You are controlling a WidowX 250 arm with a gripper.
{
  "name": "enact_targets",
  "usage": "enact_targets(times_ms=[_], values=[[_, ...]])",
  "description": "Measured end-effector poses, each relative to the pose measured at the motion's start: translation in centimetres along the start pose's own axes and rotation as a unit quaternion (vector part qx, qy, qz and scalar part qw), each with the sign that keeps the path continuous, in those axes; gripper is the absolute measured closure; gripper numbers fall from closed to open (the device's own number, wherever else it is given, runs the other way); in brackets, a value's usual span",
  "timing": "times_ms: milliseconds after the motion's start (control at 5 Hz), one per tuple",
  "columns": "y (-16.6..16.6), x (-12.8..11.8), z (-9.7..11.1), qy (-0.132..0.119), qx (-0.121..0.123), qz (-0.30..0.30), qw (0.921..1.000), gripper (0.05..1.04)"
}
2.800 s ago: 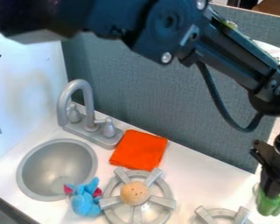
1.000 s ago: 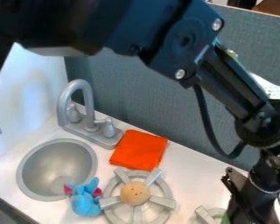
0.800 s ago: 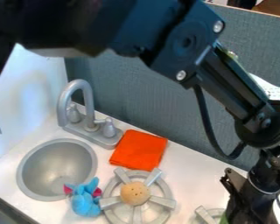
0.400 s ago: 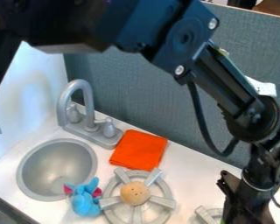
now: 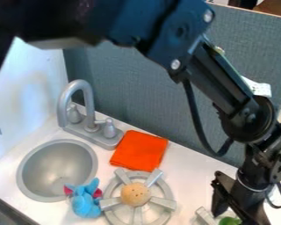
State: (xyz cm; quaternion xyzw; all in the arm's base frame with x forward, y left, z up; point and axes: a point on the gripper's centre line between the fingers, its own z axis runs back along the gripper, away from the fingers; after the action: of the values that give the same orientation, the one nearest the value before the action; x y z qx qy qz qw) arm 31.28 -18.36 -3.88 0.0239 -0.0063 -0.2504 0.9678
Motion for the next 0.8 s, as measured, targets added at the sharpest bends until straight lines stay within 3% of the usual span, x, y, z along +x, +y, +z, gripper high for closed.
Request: enact_targets(times_ms=[200, 400, 600, 800], values=[[0.8, -0.3, 3.9, -0.053, 0.014, 0.022, 0.9982, 0.079], [1.5, -1.8, 5.6, -0.069, 0.028, 0.037, 0.9965, 0.083], [3.9, -3.1, 7.3, -0.070, 0.048, 0.070, 0.9939, 0.083], [8.8, -4.1, 7.4, -0.054, 0.055, 0.145, 0.9864, 0.083]])
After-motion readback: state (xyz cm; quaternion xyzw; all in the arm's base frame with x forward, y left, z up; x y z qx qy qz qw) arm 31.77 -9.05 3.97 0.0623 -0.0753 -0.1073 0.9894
